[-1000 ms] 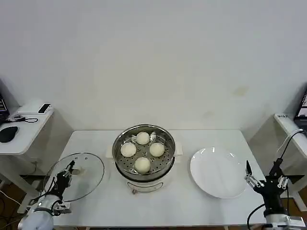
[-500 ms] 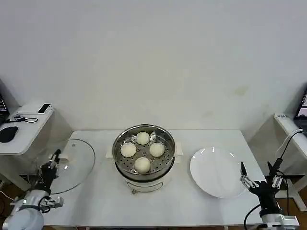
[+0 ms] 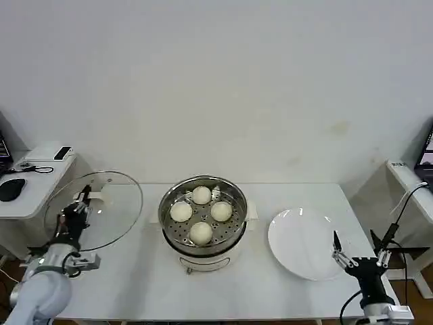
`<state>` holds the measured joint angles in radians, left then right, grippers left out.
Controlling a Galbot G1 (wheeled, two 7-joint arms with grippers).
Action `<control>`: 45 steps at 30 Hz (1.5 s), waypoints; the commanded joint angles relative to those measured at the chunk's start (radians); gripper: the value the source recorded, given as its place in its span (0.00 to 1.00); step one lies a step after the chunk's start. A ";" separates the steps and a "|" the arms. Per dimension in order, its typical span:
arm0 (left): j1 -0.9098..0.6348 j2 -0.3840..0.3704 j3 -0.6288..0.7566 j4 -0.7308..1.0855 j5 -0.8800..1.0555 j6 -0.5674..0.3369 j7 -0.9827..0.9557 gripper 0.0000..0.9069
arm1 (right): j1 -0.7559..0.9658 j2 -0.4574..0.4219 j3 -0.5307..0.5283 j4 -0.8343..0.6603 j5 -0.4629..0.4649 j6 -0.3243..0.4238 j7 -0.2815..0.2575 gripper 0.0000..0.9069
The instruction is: Take steamed baozi put them in steamer then cover it.
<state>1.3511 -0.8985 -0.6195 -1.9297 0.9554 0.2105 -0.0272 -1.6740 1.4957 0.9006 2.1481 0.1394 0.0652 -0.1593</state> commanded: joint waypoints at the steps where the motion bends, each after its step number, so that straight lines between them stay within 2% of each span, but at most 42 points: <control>1: -0.169 -0.037 0.271 -0.070 0.057 0.140 0.097 0.00 | -0.009 0.001 -0.013 0.000 -0.029 0.006 0.003 1.00; 11: -0.262 -0.106 0.453 -0.096 0.096 0.240 0.156 0.00 | -0.012 0.014 -0.048 -0.006 -0.090 0.016 0.004 1.00; 22: -0.345 -0.177 0.565 -0.053 0.157 0.261 0.181 0.00 | -0.002 0.069 -0.139 -0.010 -0.189 0.016 0.008 1.00; 29: -0.404 -0.238 0.627 -0.006 0.226 0.265 0.200 0.00 | -0.009 0.080 -0.149 -0.007 -0.204 0.019 0.008 1.00; 35: -0.442 -0.321 0.660 0.057 0.298 0.269 0.224 0.00 | -0.008 0.079 -0.148 -0.011 -0.203 0.021 0.009 1.00; 45: -0.472 -0.365 0.690 0.134 0.327 0.277 0.248 0.00 | 0.009 0.077 -0.160 -0.038 -0.205 0.024 0.009 1.00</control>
<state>0.9194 -1.1976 0.0224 -1.8690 1.2272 0.4808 0.2027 -1.6689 1.5694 0.7516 2.1212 -0.0548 0.0878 -0.1508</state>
